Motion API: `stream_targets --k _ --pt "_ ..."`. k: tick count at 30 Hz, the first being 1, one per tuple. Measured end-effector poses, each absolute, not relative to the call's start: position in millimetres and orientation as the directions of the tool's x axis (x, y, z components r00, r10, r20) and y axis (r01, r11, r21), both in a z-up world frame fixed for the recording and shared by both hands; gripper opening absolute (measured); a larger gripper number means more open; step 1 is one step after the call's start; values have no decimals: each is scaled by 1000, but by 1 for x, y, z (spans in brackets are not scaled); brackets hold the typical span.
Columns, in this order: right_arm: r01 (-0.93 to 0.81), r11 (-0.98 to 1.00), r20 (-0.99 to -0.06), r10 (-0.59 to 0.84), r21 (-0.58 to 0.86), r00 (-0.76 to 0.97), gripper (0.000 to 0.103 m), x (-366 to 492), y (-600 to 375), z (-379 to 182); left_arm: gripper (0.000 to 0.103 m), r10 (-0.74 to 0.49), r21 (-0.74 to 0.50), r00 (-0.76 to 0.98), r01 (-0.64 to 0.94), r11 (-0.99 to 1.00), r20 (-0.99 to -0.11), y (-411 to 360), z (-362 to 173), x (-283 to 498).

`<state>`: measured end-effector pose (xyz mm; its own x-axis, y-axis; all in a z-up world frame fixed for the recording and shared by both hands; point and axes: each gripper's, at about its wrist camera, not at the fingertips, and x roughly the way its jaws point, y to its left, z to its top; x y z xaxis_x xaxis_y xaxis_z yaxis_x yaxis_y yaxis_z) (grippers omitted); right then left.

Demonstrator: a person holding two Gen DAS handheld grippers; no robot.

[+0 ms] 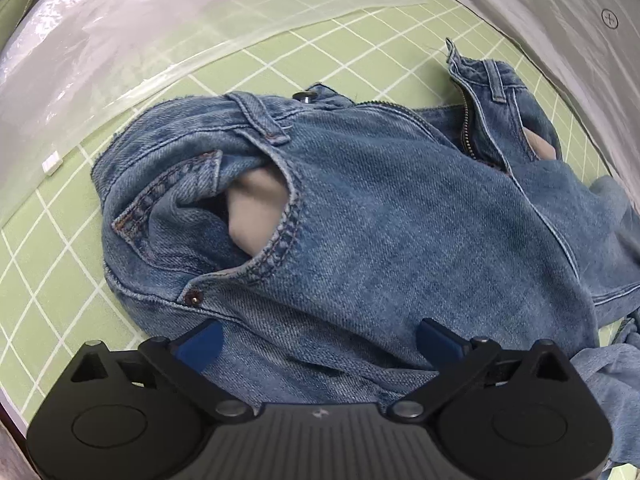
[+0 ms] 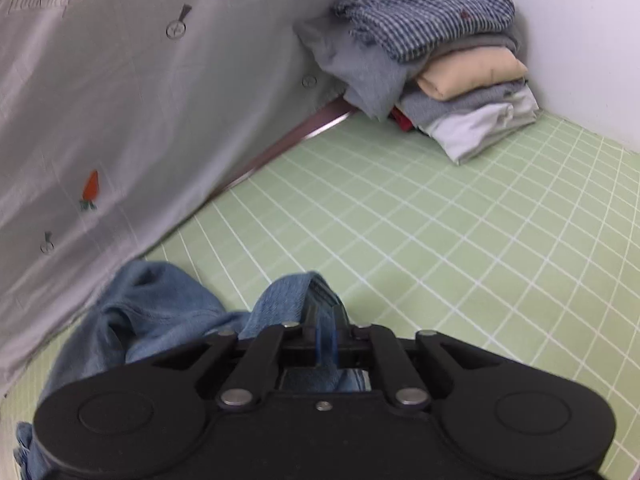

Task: Fold clothes
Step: 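Open both grippers and lay the jeans flat on the mat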

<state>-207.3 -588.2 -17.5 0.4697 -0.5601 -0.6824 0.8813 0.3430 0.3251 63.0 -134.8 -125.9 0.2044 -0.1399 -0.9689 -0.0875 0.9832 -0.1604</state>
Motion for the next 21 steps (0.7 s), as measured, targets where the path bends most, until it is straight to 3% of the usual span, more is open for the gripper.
stream_targets --k 1,2,3,5,8,10,21 --pt "892 344 -695 -564 294 447 37 -208 -586 -20 103 -125 -144 202 -81 986 -971 -138 -126 63" --pt "901 344 -707 -567 263 423 47 -208 -583 -23 103 -108 -124 199 -70 990 -974 -141 -127 63" --pt "902 352 -712 -565 250 417 49 -203 -582 -25 103 -91 -104 195 -58 993 -977 -144 -128 63" --pt "889 382 -712 -550 252 437 71 -181 -583 -27 103 -61 -69 188 -35 997 -980 -150 -129 62" --pt "873 424 -714 -532 241 455 81 -141 -589 -30 103 -26 -30 184 -16 999 -983 -156 -131 61" --pt "866 436 -722 -515 243 462 86 -116 -596 -34 103 -7 -9 185 -13 1000 -983 -159 -132 61" --pt "876 414 -766 -470 246 438 86 -59 -608 -52 103 15 9 189 -28 1000 -982 -161 -132 61"
